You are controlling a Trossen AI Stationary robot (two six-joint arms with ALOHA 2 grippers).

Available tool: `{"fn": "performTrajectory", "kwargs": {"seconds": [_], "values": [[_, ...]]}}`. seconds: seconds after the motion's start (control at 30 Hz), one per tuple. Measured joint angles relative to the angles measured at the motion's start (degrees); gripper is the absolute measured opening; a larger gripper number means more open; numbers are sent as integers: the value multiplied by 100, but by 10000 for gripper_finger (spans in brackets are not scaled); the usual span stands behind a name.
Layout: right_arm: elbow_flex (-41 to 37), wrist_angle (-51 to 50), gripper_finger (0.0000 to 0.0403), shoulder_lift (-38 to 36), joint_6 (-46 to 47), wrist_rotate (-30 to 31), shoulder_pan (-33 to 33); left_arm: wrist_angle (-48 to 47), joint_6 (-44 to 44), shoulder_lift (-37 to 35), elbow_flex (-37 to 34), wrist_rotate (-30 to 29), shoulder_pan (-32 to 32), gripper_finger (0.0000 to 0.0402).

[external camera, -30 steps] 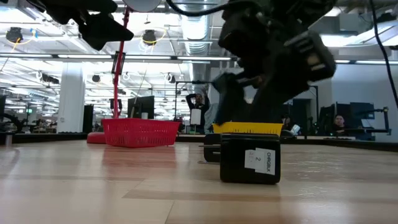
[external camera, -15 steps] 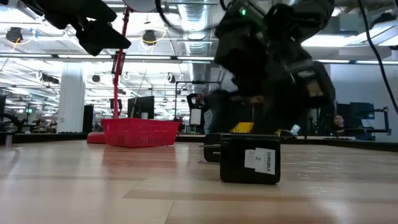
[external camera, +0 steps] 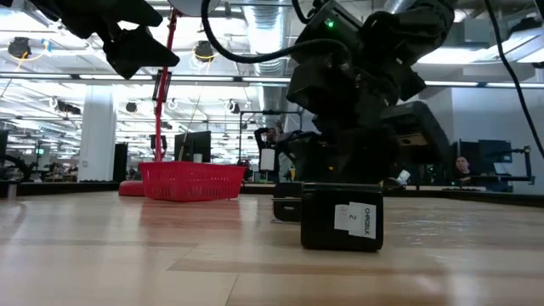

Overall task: Pick & Place Office items
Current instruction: Put the top black charger adapter into the red bin

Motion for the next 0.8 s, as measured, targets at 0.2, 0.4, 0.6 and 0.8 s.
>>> {"fn": "performTrajectory", "kwargs": {"seconds": [0.2, 0.4, 0.6, 0.8], "values": [[278, 0, 141, 2, 226, 113, 13, 6, -504, 0, 0, 0, 0, 262], [862, -777, 141, -180, 266, 929, 40, 230, -506, 0, -2, -7, 20, 262], [1319, -1104, 158, -571, 1227, 1791, -215, 649, -506, -18, -1, -28, 83, 262], [1603, -1052, 141, -1178, 1881, 2655, -150, 847, -591, -9, -4, -140, 178, 262]]}}
